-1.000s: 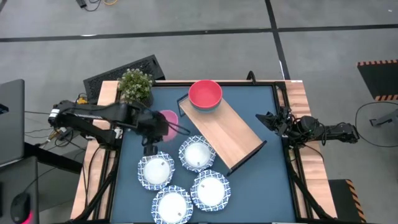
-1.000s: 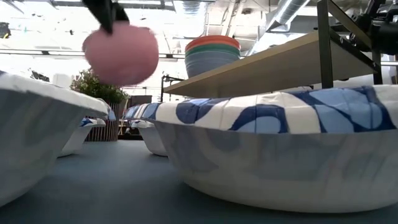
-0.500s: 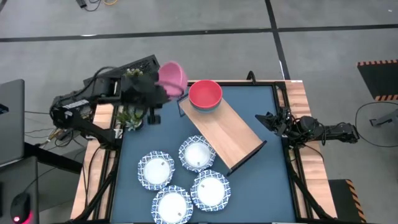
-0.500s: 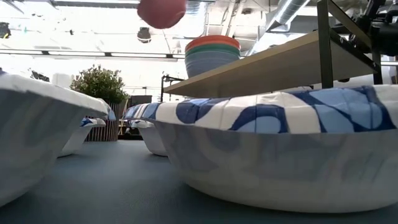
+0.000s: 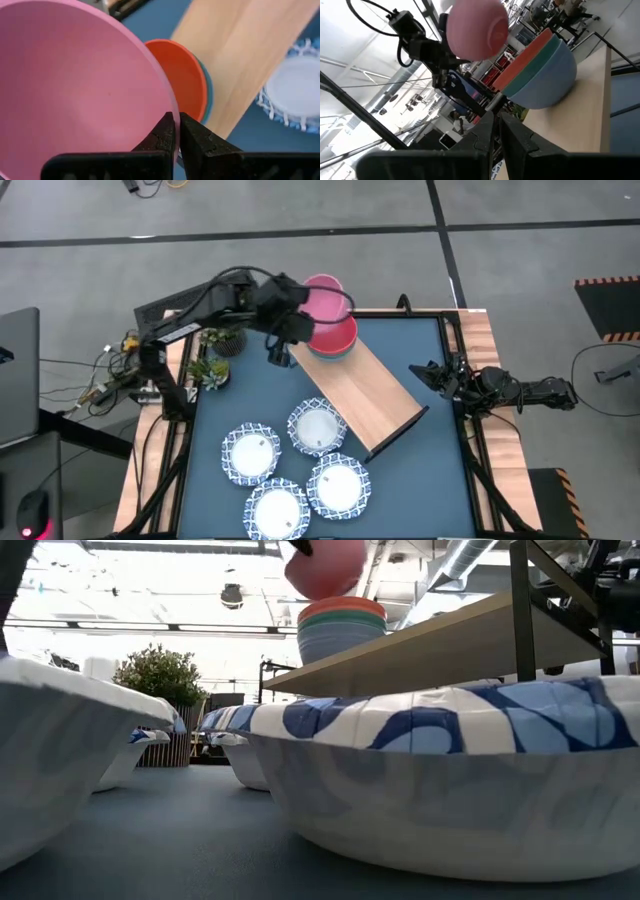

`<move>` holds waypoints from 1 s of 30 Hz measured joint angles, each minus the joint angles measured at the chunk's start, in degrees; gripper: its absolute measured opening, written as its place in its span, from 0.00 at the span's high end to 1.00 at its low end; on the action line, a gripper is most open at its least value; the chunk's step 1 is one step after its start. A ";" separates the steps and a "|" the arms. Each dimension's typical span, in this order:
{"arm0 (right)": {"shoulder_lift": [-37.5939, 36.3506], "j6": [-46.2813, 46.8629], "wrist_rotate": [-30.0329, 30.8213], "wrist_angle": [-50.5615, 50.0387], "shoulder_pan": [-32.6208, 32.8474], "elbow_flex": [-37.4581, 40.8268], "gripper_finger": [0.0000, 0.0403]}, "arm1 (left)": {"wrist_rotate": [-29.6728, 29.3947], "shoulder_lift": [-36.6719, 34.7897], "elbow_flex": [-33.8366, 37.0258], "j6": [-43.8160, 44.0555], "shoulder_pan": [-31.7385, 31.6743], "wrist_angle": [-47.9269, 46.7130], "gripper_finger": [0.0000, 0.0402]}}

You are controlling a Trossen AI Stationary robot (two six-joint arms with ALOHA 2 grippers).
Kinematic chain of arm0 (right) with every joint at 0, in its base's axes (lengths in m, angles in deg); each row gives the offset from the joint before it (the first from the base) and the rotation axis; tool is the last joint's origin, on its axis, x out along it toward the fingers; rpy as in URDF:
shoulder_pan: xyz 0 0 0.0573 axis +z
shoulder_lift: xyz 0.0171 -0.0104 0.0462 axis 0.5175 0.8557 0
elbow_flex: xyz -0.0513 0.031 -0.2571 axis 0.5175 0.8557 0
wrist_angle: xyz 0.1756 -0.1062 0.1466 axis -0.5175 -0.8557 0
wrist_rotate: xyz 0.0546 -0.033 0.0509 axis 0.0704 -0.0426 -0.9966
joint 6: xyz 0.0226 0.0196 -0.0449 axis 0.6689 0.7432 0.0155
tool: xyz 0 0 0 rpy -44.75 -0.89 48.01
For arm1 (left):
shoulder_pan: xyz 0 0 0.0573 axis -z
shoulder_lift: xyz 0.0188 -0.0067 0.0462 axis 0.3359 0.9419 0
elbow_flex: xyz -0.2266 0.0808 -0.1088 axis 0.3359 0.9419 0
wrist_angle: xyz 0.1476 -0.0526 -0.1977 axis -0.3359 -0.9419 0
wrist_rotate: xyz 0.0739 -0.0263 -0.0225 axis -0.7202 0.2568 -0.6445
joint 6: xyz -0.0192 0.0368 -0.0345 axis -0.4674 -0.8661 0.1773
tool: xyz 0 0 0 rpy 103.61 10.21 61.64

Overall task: Place and stack plates onto a shelf
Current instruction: Stack the pink bowl on top of the red bowl on the shelf

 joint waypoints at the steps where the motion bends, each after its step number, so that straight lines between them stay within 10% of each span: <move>1: 0.00 0.23 -0.01 -0.01 0.00 0.00 0.86 | 0.08 1.27 -1.20 -0.85 0.00 -1.44 1.00; 30: 0.01 0.90 -0.01 -0.34 0.00 0.00 0.86 | 4.10 9.52 -5.89 -14.09 -2.18 -10.04 1.00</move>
